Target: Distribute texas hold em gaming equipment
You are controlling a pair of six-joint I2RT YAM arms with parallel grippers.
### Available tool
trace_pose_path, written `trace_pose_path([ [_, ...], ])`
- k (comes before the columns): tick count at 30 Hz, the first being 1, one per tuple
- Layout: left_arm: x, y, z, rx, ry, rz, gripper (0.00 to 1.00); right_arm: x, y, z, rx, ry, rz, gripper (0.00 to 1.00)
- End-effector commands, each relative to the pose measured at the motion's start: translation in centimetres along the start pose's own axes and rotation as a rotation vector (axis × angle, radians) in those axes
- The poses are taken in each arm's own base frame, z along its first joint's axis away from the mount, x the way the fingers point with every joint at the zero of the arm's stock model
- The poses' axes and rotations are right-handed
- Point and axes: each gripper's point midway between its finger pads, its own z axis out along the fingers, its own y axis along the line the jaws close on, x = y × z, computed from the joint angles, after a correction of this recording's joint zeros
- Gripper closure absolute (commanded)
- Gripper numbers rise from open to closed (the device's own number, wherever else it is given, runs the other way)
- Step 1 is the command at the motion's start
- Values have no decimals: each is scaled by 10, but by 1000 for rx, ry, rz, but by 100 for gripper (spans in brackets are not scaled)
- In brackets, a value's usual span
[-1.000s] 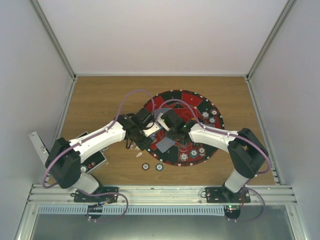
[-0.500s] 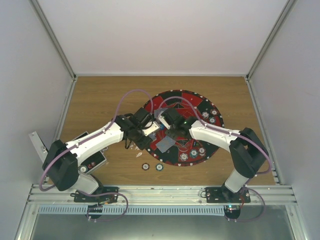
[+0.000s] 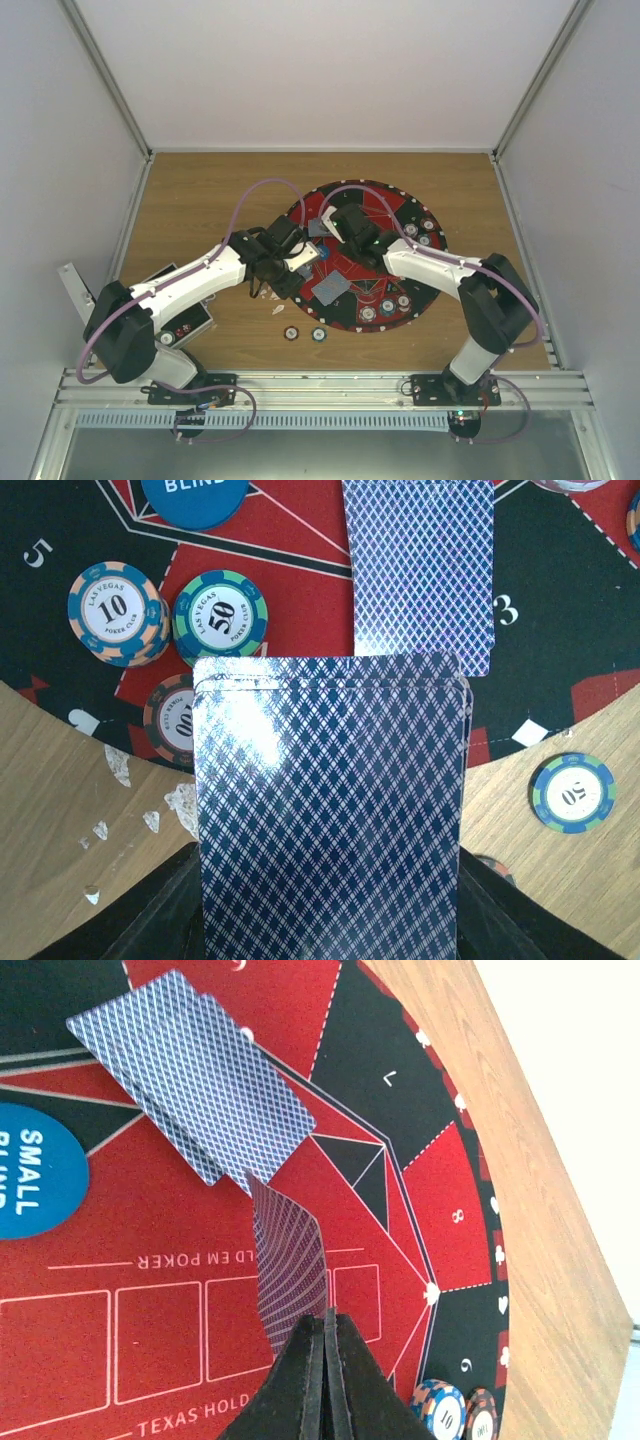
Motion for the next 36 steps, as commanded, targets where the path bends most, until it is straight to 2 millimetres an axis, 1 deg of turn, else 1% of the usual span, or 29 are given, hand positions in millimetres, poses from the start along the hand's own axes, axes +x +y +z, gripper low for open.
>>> trace_pose_path([
  [1,-8,4,-9,-23,-59,-2,44,4,3,14,40,-9,-55,99],
  [3,-8,4,-9,-24,-60,-2,44,6,11,15,8,-15,-56,100],
  [7,-7,3,-7,-17,-55,-7,44,13,31,15,-81,-10,-57,99],
  [13,-7,3,-7,-18,-57,-8,44,24,71,5,-283,9,-29,99],
  [15,-7,3,-7,-18,-56,-7,44,31,80,4,-324,29,-24,99],
  [19,-7,3,-6,-19,-54,-9,44,41,94,2,-378,57,-17,100],
  [22,-6,3,-6,-17,-55,-11,44,47,99,2,-399,79,-14,99],
  [25,-6,3,-5,-17,-54,-11,44,52,102,3,-405,102,-11,96],
  [28,-6,3,-6,-17,-55,-11,44,56,100,3,-394,116,-9,89],
  [31,-6,3,-6,-17,-55,-10,44,57,97,1,-382,118,-5,77],
  [36,-5,2,-6,-14,-54,-12,44,51,90,-6,-373,107,26,61],
])
